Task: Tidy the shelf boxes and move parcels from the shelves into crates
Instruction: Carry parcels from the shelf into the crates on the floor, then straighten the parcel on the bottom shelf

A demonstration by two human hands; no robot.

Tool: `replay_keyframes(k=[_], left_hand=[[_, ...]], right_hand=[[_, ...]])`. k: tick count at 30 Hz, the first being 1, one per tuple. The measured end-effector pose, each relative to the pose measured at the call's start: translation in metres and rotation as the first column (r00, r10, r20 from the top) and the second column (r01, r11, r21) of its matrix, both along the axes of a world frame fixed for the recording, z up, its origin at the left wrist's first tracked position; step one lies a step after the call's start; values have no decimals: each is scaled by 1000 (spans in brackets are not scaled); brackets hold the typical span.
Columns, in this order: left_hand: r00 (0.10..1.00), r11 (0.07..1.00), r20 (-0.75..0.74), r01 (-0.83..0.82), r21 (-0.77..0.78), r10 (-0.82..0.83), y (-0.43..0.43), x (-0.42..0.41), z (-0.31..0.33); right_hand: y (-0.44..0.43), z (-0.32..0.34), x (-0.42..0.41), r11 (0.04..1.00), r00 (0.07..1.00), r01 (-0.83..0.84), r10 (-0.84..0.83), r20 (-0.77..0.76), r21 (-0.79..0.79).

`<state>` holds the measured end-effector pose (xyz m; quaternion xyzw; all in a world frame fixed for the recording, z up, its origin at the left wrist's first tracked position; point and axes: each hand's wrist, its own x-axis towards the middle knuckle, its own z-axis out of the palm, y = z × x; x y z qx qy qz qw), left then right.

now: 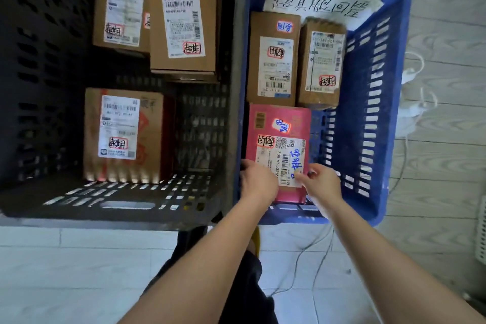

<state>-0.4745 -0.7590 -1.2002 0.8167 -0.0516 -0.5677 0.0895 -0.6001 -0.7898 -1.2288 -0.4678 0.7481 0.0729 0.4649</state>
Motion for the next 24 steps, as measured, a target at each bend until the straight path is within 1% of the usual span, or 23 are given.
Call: replay_keyframes(k=[2, 4, 6, 7, 9, 10, 12, 14, 16, 18, 20, 22, 24], left_hand=[[1000, 998, 29, 10, -60, -8, 5, -4, 4], [998, 991, 51, 31, -131, -24, 13, -8, 12], [1000, 985, 21, -12, -174, 16, 21, -7, 27], [999, 980, -24, -51, -193, 47, 24, -4, 39], [977, 953, -139, -192, -233, 163, 35, 10, 74], [959, 933, -173, -264, -246, 225, 42, 21, 95], [930, 894, -160, -364, -262, 331, 61, 50, 140], [894, 851, -114, -447, -276, 433, 92, 83, 184], [832, 790, -58, -545, -280, 552, 132, 122, 223], [741, 712, -7, -647, -272, 671, 181, 158, 257], [630, 606, 18, -738, -296, 776, 238, 190, 285], [551, 535, 52, -777, -331, 833, 302, 216, 310], [475, 475, 95, -806, -354, 875, 372, 236, 331]], right_hand=[[3, -8, 6, 999, 998, 38, -40, -41, -28], [9, -8, 16, 992, 991, 127, -127, -43, -16], [15, 4, 26, 982, 983, 186, -186, -5, 14], [16, 17, 30, 984, 984, 177, -177, -4, 15], [16, 55, 39, 989, 989, 148, -148, -1, -6], [14, 79, 45, 991, 991, 132, -132, 4, -21], [13, 126, 60, 997, 997, 68, -67, 40, -34], [17, 173, 87, 999, 992, -32, 34, 118, -15], [31, 213, 128, 990, 971, -144, 139, 197, 9], [57, 249, 180, 966, 928, -256, 240, 284, 20], [98, 279, 235, 929, 859, -370, 344, 379, -4], [154, 303, 286, 838, 730, -536, 520, 444, -101], [222, 326, 329, 729, 609, -664, 657, 444, -169]])
